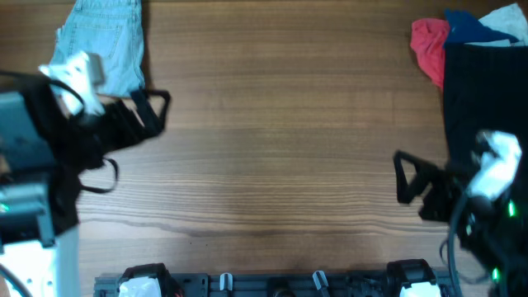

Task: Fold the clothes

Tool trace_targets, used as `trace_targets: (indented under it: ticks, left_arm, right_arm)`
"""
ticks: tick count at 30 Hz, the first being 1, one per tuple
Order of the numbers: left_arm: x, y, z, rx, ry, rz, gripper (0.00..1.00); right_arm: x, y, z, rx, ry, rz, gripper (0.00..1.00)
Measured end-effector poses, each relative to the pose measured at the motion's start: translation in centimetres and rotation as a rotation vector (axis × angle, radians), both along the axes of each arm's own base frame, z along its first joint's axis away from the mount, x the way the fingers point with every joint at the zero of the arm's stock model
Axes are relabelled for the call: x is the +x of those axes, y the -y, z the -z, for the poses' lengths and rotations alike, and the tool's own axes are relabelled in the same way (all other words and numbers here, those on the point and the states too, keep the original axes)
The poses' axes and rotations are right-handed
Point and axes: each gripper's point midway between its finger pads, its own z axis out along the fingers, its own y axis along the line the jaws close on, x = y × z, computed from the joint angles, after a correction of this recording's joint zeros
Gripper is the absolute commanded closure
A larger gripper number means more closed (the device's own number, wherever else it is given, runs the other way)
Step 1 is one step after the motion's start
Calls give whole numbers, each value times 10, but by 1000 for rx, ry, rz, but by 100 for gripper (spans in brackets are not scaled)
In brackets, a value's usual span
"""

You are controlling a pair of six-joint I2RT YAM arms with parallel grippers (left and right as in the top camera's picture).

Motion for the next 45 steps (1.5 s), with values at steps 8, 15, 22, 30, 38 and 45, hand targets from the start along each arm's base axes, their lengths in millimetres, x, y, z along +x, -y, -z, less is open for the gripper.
trace_targets:
  ticks: [8, 15, 22, 30, 38, 45]
  left_arm:
    - [-9, 26, 78, -10, 19, 83, 0]
    - [1, 26, 96, -16, -48, 82, 0]
    - [8, 26, 112, -20, -107, 82, 0]
    - [10, 26, 116, -24, -123, 79, 0]
    - [10, 26, 116, -26, -126, 77, 0]
    - [10, 26, 116, -26, -126, 78, 0]
  right_arm:
    - [-6, 41, 27, 233, -3, 424, 0]
    - [-5, 45, 28, 584, -24, 674, 0]
    - [-5, 47, 28, 1129, -45, 1001, 0]
    - [-79, 56, 105, 951, -354, 1329, 0]
    - [-30, 69, 92, 928, -37, 1079, 0]
    - [39, 58, 167, 840, 50, 898, 0]
